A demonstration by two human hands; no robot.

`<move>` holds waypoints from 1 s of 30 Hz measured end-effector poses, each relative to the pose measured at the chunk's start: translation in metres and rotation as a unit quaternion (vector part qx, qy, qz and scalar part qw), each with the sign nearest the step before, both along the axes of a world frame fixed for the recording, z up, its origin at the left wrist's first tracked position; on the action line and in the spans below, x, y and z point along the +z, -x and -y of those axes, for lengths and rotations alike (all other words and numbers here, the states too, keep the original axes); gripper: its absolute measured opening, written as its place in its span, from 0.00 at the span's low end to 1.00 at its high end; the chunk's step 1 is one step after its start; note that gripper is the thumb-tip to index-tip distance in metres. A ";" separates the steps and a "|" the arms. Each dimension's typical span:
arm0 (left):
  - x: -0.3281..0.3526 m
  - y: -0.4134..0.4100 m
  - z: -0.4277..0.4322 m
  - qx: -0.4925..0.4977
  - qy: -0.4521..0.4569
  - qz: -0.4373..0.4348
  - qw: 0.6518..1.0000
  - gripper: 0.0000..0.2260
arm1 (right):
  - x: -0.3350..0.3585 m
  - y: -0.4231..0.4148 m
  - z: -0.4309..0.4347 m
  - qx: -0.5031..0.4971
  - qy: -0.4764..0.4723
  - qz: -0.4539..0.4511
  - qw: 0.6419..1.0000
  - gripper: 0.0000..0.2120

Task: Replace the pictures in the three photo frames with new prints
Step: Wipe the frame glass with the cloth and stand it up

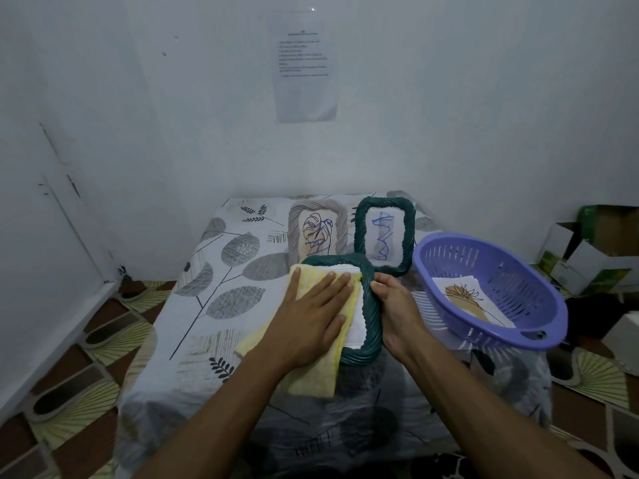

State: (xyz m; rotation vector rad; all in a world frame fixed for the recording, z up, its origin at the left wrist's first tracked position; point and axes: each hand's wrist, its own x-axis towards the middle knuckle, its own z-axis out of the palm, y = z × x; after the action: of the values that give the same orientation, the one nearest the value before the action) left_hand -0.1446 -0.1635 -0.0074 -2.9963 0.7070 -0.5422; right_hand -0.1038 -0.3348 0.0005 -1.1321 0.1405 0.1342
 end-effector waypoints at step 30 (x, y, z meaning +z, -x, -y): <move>-0.031 0.008 -0.024 0.133 0.612 0.004 0.779 0.13 | 0.001 -0.023 0.024 -0.099 0.097 -0.005 0.990 0.11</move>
State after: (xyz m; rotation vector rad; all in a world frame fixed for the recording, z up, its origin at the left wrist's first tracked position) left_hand -0.1527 -0.1393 -0.0387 -4.0656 -0.2964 -1.4384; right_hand -0.0811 -0.3592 0.0019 -1.3049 0.2794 -0.0523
